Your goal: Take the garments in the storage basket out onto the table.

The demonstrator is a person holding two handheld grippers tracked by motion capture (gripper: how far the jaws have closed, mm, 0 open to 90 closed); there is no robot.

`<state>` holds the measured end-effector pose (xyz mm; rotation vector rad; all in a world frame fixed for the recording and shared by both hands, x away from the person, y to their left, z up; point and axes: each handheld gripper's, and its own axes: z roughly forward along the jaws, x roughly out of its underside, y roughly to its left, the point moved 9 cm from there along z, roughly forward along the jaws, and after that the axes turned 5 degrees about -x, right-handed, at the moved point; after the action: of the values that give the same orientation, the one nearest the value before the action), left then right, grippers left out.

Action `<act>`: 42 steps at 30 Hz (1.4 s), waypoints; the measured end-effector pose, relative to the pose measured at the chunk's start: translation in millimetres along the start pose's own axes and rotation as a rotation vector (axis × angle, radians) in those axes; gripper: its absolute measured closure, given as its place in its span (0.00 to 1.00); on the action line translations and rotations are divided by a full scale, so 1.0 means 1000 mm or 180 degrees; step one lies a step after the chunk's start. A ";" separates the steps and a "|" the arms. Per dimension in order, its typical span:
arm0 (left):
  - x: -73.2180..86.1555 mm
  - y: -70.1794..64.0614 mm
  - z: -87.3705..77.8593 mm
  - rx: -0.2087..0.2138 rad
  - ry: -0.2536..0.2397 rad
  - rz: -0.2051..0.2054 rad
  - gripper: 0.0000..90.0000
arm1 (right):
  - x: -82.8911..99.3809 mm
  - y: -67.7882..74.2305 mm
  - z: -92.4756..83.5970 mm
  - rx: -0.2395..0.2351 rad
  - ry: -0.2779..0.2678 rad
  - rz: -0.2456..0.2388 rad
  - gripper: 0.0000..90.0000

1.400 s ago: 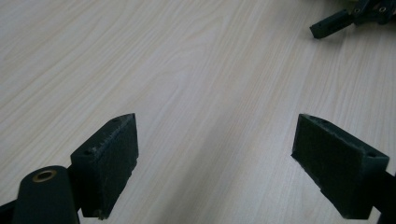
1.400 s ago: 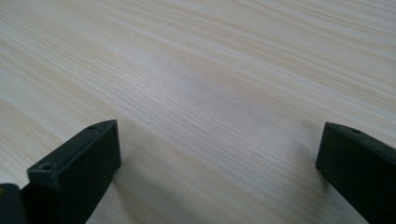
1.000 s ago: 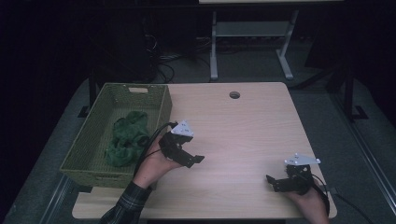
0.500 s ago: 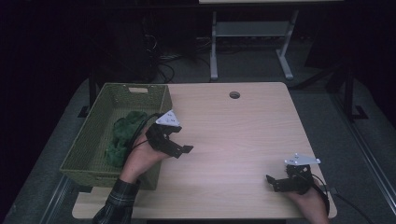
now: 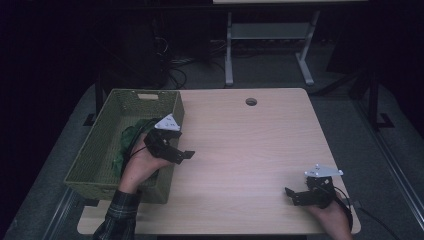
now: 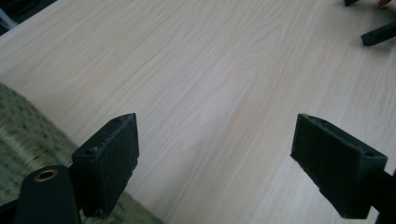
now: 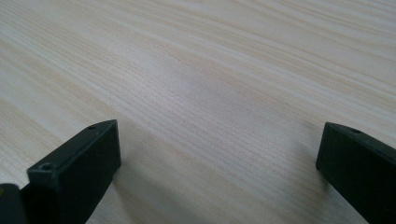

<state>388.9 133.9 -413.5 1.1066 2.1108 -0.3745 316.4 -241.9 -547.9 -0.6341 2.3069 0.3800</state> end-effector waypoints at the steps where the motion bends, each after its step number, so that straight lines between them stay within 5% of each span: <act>1: 0.001 0.002 -0.001 -0.0014 0.0006 0.0001 0.16 | 0.000 0.000 0.000 -0.0001 0.0000 0.0001 0.00; 25: 0.023 0.051 -0.025 -0.0412 0.0046 -0.0184 0.24 | 0.000 0.000 0.000 0.0000 0.0000 0.0002 0.00; 42: 0.060 0.095 -0.038 -0.0734 0.0215 -0.0453 0.43 | 0.000 0.000 0.000 0.0000 0.0000 0.0002 0.00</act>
<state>425.2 246.6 -423.2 0.8497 2.2342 -0.1555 316.4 -241.9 -547.9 -0.6333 2.3073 0.3803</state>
